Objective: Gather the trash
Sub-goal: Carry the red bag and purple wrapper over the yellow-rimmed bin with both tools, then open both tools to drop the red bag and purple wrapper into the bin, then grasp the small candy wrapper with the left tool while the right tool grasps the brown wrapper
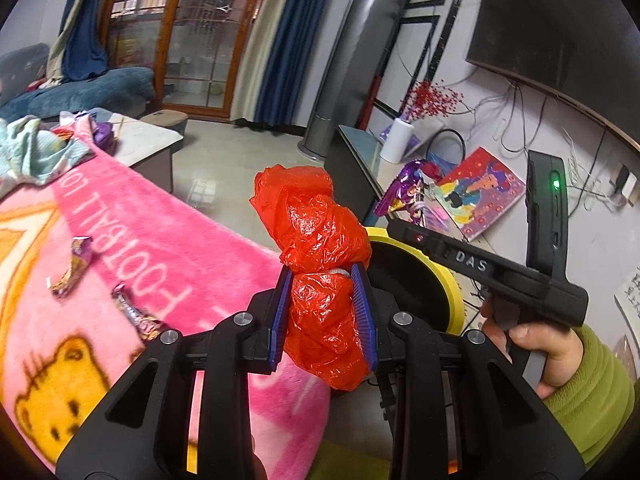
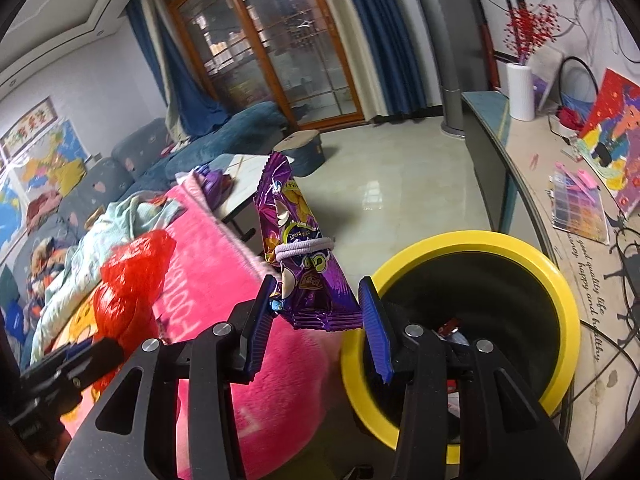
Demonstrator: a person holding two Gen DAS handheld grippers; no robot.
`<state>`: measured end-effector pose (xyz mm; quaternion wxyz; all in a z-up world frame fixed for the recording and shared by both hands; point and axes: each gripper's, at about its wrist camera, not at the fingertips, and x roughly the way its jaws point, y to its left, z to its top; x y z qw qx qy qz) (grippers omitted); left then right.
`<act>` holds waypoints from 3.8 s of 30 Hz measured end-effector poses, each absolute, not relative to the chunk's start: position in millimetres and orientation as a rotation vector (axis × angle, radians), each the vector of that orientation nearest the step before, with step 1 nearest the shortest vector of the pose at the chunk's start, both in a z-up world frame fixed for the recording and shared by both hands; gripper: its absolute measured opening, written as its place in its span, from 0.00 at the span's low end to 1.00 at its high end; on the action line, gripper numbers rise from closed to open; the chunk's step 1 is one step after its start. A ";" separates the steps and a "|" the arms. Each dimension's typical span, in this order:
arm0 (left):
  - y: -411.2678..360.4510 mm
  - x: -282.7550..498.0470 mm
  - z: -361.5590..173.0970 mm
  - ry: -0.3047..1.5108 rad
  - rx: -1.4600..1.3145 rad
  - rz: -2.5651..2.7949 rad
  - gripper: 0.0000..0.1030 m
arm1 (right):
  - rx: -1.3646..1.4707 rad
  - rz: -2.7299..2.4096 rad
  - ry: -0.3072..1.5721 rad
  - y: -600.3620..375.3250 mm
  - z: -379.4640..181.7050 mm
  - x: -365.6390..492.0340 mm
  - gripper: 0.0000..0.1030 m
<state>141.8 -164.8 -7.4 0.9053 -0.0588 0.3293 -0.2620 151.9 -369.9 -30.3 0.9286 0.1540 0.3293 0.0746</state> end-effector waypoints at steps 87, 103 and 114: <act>-24.6 203.3 -21.6 0.568 -0.202 -0.037 0.89 | 0.000 0.486 0.769 -197.2 -54.3 164.9 0.65; 19.1 225.3 -63.8 0.718 -0.173 -0.007 0.67 | -0.070 0.554 0.871 -140.7 -93.1 195.5 0.56; 8.2 243.8 -88.3 0.813 -0.124 -0.031 0.50 | -0.055 0.557 0.906 -154.0 -100.1 199.1 0.26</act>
